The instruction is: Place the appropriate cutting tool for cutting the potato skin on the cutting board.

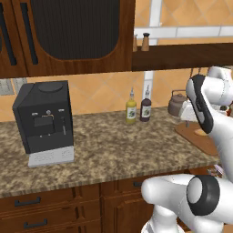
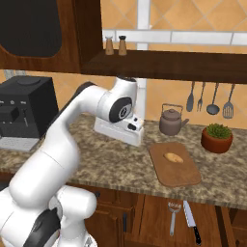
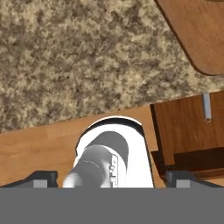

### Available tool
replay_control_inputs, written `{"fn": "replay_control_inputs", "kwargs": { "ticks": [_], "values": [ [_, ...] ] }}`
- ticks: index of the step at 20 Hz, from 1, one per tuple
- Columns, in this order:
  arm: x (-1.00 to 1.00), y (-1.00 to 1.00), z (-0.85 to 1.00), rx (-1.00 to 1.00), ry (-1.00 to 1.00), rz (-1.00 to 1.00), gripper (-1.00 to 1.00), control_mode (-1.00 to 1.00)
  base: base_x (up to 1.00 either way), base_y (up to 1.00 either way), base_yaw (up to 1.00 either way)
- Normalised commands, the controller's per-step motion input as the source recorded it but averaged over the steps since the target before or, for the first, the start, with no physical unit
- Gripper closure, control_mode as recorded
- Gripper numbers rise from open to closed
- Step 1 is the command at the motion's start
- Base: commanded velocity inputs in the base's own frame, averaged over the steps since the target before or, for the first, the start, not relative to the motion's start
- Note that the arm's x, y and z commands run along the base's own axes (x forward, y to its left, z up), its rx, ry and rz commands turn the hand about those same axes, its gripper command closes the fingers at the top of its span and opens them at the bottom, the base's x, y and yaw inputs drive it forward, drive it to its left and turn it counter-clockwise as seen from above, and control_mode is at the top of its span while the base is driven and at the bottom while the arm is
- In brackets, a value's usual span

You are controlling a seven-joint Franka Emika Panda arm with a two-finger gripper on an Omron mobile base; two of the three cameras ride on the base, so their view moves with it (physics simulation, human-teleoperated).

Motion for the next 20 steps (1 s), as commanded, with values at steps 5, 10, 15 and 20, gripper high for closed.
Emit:
{"fn": "replay_control_inputs", "kwargs": {
  "ticks": [5,10,15,20],
  "values": [
    [-0.42,-0.62,-0.66,0.00,0.41,0.00,-1.00,-1.00,0.00,0.00,0.00],
    [-0.67,-0.74,-0.56,0.03,0.08,0.00,-1.00,-1.00,0.00,0.00,0.00],
    [-0.77,-0.71,-0.36,0.11,-0.02,-0.01,-1.00,-1.00,0.00,0.00,0.00],
    [-0.36,-0.69,-0.26,0.09,0.00,-0.01,-1.00,-1.00,0.00,0.00,0.00]
  ]
}}
